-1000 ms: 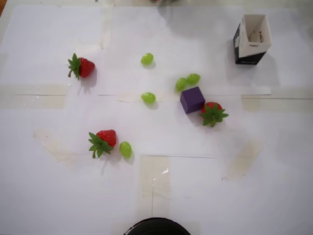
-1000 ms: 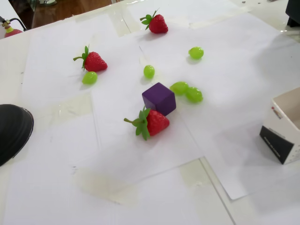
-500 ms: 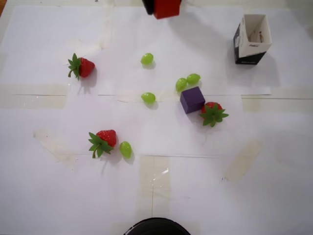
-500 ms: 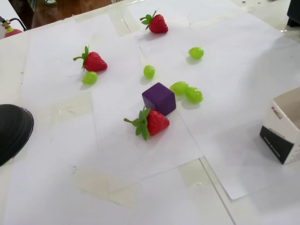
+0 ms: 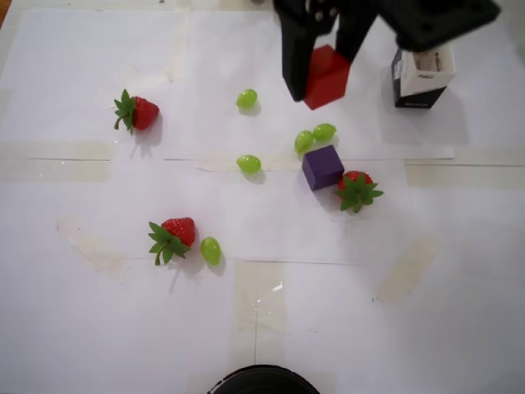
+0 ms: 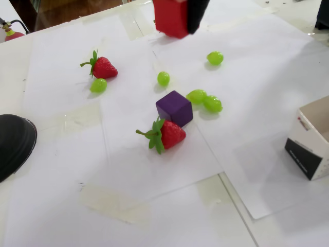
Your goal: Put the red cube on top of the purple cube
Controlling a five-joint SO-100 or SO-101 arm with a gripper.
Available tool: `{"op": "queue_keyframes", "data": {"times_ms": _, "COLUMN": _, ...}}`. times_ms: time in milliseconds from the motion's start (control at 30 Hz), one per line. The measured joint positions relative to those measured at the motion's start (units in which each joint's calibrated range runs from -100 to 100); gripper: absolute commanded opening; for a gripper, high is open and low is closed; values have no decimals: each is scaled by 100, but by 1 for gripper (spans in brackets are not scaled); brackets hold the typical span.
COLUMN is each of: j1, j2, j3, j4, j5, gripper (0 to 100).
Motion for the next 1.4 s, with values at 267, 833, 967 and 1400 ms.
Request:
{"op": "queue_keyframes", "data": {"times_ms": 267, "j1": -22, "j2": 1090, "j3": -688, "j4": 0, "j5": 0, "gripper": 0}}
{"op": "queue_keyframes", "data": {"times_ms": 833, "j1": -105, "j2": 1990, "j3": -1376, "j4": 0, "j5": 0, "gripper": 0}}
{"op": "queue_keyframes", "data": {"times_ms": 967, "j1": -105, "j2": 2126, "j3": -1466, "j4": 0, "j5": 0, "gripper": 0}}
{"op": "queue_keyframes", "data": {"times_ms": 1400, "j1": -75, "j2": 2463, "j3": -1665, "j4": -40, "j5": 0, "gripper": 0}}
